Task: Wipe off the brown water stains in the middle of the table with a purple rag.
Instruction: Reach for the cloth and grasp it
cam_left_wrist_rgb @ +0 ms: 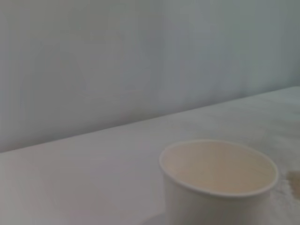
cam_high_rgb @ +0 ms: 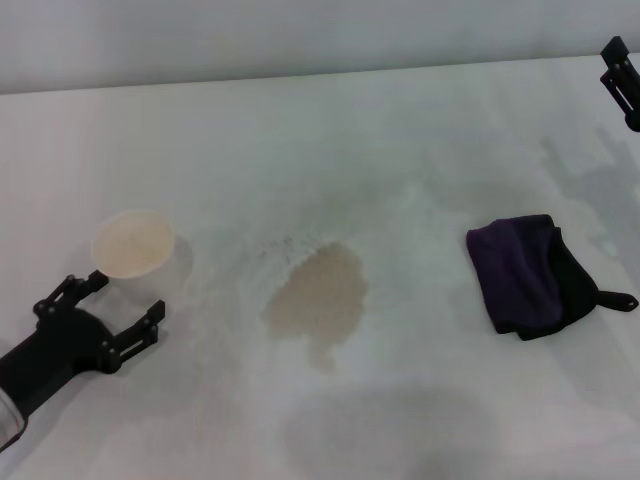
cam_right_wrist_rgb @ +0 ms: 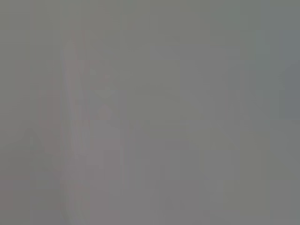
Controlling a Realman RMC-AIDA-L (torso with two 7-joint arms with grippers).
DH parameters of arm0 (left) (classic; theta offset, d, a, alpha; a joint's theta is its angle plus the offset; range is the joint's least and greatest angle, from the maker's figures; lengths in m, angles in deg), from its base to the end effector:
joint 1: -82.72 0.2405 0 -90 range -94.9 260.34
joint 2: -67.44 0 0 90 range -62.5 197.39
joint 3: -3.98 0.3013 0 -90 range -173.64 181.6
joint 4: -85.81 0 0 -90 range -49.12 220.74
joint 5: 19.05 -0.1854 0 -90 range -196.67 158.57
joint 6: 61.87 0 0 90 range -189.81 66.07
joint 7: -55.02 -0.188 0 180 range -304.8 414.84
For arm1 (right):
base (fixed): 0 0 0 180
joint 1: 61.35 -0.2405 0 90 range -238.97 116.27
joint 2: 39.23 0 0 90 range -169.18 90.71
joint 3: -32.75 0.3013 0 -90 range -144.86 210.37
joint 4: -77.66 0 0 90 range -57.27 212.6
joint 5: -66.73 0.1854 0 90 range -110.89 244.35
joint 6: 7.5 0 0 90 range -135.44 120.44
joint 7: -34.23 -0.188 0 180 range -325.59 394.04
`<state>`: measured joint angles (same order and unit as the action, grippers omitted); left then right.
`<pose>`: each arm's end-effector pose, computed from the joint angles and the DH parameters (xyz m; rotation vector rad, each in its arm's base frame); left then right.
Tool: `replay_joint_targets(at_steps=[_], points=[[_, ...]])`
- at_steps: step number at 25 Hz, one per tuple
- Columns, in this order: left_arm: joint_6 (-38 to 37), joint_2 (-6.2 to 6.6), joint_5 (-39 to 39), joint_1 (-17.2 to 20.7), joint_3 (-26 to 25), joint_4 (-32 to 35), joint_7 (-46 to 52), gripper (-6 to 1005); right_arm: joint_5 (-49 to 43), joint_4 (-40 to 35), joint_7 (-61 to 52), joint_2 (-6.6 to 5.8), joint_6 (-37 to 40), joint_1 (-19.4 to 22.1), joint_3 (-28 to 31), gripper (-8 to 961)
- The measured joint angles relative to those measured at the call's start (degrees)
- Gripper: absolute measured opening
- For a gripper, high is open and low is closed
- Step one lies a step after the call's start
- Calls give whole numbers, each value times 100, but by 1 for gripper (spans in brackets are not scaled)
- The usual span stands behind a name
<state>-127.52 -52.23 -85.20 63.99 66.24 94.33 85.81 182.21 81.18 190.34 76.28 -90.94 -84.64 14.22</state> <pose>-0.3579 0.2988 -0.1093 -2.2585 -0.5771 -0.5441 0.3575 0.3513 0.0291 -1.5056 0.5493 0.9155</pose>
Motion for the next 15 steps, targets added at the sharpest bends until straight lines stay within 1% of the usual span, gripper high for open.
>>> replay_joint_targets(at_steps=[4,9,12,15], points=[[-285,-10,246,186,-1,-59,-369,876,0,0,-18,-3,0,0,-28,867],[-853,-12,780,438,4,-293,-1001,876,0,0,-22,-8,-3,12,-73,867],[-1243,-12,1210,626,-7,-466,-1413,876,0,0,-8,-5,-23,51,-114,867],[-1507,-12,1653,757,-15,-618,-1598,876,0,0,0,-2,-55,84,-186,866]])
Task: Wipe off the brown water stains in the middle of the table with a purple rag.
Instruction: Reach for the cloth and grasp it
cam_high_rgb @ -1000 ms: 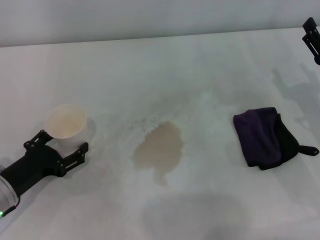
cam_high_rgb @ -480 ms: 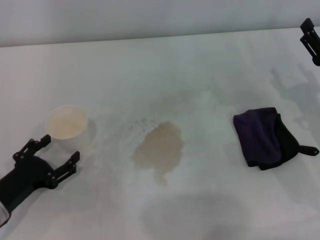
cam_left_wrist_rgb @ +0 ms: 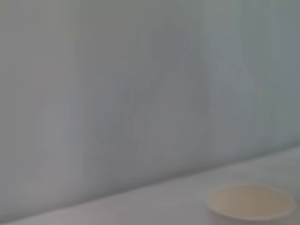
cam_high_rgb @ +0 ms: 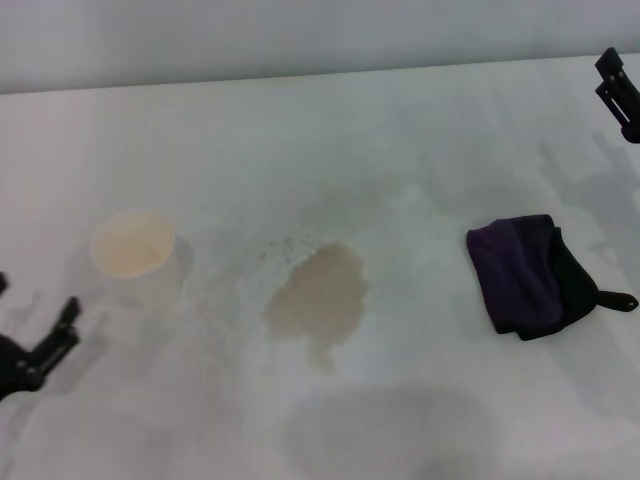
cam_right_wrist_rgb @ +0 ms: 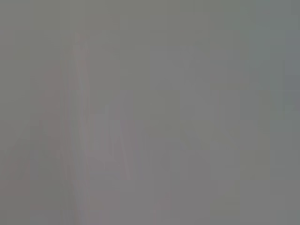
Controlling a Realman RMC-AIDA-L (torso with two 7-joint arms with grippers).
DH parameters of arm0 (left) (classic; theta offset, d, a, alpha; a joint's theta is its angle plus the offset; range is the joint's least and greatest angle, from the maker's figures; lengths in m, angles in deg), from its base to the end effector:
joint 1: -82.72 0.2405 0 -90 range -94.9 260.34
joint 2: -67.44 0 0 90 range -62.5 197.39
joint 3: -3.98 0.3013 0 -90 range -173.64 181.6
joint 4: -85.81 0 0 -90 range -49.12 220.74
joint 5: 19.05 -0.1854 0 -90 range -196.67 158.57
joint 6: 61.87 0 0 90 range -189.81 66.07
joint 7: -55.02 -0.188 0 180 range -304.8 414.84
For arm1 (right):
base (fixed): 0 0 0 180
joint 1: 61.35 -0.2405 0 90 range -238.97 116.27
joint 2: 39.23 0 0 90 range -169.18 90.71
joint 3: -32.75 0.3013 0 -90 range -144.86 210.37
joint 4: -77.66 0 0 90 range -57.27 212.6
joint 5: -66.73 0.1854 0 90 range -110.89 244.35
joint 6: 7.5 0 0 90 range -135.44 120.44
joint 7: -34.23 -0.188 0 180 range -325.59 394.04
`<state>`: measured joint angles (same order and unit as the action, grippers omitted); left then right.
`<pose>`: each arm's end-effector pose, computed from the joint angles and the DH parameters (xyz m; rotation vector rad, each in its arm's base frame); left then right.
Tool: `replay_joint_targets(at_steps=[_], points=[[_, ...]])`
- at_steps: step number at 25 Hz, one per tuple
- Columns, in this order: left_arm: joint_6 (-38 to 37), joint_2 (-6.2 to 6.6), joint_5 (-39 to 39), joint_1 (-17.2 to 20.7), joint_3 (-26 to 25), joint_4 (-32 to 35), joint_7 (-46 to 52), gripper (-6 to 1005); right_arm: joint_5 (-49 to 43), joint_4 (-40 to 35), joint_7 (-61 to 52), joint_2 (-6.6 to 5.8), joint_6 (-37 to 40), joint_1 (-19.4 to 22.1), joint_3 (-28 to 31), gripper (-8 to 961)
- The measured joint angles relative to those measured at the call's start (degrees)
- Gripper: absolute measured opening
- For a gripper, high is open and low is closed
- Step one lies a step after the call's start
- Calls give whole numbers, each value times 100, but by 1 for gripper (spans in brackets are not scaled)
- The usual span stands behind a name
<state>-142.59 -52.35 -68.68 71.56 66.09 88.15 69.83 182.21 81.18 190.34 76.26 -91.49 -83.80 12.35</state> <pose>-0.3695 0.2564 -0.0699 -1.9647 -0.4723 -0.6467 0.3587 0.3449 0.0248 -1.5330 0.5477 0.9093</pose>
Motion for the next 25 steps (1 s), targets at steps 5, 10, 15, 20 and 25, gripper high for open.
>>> replay_joint_targets(at_steps=[5,10,15,20,25], points=[[-718,0,963,160,-7,-322,68,876,0,62,-51,1,-152,89,-21,866],[-1011,19,1221,142,-29,-394,80,876,0,143,-119,9,-332,216,-25,866],[-1107,26,1436,100,-39,-351,82,876,1,16,-955,-25,-342,230,-260,866],[-1331,16,1740,55,-42,-379,242,877,-2,-944,-2875,-67,-220,276,-1025,866],[-1452,23,1762,46,-41,-365,284,877,-30,-2472,-4927,-142,92,575,-2126,866]])
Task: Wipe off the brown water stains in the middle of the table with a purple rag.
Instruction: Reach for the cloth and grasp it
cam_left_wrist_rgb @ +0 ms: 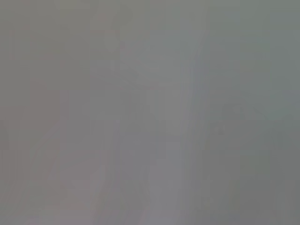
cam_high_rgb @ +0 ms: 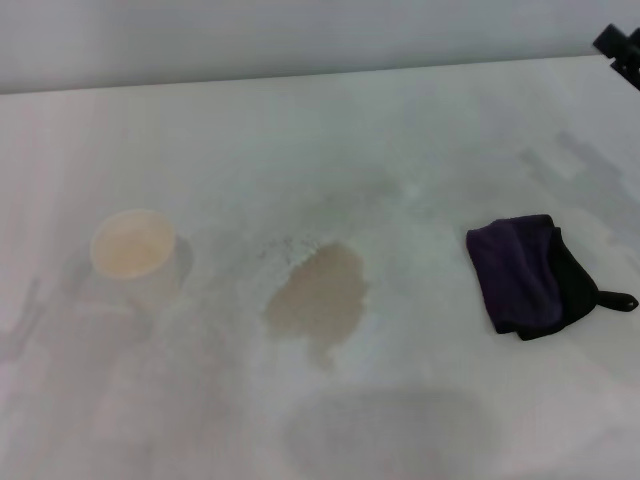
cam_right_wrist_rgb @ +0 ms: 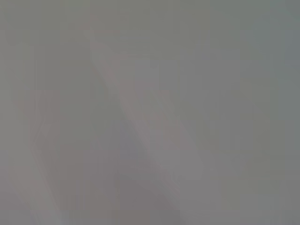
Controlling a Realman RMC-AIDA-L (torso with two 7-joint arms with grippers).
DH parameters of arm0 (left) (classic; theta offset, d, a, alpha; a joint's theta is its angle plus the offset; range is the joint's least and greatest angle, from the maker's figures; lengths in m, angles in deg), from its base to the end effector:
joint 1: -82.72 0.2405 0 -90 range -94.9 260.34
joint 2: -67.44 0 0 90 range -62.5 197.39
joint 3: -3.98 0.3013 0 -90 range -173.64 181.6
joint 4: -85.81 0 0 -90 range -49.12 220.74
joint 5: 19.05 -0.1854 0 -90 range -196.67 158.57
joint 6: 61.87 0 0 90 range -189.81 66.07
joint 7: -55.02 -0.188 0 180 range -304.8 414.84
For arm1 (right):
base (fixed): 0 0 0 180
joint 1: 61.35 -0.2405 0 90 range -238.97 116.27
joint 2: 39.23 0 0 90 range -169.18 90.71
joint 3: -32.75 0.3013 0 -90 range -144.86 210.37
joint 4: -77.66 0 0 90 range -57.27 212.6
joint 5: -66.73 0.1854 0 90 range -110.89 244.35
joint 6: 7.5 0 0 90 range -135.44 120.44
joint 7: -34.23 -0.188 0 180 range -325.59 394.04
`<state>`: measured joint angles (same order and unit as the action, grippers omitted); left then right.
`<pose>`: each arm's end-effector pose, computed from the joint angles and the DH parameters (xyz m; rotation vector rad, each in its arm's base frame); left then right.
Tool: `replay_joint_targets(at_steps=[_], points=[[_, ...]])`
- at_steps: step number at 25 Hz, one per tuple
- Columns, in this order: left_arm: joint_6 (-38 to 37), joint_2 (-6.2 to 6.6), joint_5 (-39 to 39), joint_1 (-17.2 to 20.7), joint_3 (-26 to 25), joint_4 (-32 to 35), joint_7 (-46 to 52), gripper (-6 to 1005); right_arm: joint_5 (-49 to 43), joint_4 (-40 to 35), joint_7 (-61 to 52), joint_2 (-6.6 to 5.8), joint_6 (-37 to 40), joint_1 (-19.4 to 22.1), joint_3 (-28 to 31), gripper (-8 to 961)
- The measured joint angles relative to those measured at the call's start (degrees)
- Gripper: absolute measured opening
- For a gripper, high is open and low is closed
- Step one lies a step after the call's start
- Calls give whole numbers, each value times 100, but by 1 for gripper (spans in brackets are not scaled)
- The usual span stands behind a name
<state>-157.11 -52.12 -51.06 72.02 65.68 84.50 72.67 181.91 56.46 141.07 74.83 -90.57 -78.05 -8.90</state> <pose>-0.3636 0.2553 -0.0050 -1.5958 -0.4575 -0.8647 0.3430 0.3382 0.0496 -1.7854 0.9107 1.2561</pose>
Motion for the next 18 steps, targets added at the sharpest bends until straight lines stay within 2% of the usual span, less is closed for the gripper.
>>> replay_joint_targets(at_steps=[3,6,9,12,16,18], points=[[-72,2,4,-2,1,8,1,877,-335,-609,-875,-104,149,56,-456,866],[-107,10,6,-4,3,13,-6,877,-1047,-928,-1618,-183,152,-47,-530,865],[-115,16,8,-24,1,19,-7,877,-1755,-1425,-2344,-204,153,-78,-534,863],[-147,23,21,-32,0,24,-15,877,-2604,-2213,-3222,-158,275,-85,-532,862],[-154,31,115,-46,-1,28,-31,877,-3928,-3415,-4402,15,564,-88,-554,860],[-154,31,156,-46,-1,32,-34,877,-4403,-3867,-4901,57,618,-103,-656,860]])
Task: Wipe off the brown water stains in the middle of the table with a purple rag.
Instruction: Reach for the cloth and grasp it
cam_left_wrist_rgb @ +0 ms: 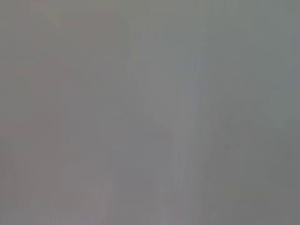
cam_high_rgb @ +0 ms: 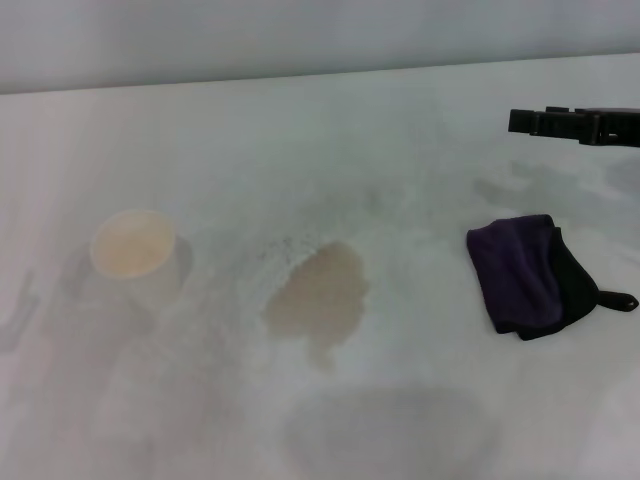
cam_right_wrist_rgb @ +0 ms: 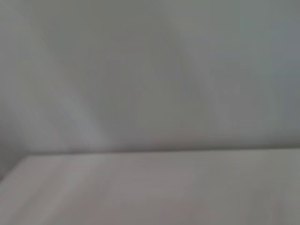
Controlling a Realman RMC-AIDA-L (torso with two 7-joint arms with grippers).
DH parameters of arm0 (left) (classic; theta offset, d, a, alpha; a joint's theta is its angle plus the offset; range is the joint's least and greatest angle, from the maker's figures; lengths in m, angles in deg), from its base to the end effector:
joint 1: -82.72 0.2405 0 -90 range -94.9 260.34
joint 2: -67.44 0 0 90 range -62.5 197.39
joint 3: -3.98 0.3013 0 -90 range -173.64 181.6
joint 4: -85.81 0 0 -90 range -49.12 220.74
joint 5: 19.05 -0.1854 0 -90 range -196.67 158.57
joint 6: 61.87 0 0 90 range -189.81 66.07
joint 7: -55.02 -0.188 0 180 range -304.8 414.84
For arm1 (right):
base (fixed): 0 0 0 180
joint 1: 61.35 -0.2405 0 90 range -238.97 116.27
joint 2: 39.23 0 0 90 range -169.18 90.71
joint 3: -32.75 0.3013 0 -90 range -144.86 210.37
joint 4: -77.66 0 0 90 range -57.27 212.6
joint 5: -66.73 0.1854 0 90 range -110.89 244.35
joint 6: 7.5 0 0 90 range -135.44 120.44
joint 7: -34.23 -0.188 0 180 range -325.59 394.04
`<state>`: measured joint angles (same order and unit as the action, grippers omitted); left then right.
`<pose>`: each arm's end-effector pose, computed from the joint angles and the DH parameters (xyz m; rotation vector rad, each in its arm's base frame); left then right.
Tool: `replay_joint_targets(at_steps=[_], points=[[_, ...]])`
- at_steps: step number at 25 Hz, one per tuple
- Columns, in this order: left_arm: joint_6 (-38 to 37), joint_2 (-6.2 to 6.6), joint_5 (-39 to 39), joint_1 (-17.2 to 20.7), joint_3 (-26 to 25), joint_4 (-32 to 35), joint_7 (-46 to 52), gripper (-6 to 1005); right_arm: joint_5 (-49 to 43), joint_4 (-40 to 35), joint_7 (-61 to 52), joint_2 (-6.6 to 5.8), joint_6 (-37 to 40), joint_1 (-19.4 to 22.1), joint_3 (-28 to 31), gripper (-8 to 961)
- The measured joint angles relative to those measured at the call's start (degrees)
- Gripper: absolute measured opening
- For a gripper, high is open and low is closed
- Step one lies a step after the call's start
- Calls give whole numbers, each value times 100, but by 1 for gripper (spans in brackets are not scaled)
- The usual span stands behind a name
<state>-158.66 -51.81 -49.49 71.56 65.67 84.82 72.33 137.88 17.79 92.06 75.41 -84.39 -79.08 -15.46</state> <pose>-0.3604 0.2587 0.0050 -1.5666 -0.4163 -0.8812 0.3241 0.3560 0.0299 -2.1986 1.2800 0.6163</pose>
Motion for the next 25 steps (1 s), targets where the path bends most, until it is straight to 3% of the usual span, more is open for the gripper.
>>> replay_joint_targets(at_steps=[7,8,13,17,25], points=[[0,7,22,23,-5,141,-4,877,-1411,-1193,-1461,7,33,-230,-638,859],[1,7,22,22,-7,142,-6,877,-1937,-1525,-1935,6,29,-367,-919,859],[4,16,178,25,-9,143,-76,877,-3083,-1940,-2794,42,-27,-747,-1576,859],[28,17,290,6,-9,143,-100,876,-3842,-1955,-3333,52,-266,-1121,-2175,858],[7,17,303,-10,-8,143,-105,877,-4382,-1610,-3870,63,-553,-1636,-2925,857]])
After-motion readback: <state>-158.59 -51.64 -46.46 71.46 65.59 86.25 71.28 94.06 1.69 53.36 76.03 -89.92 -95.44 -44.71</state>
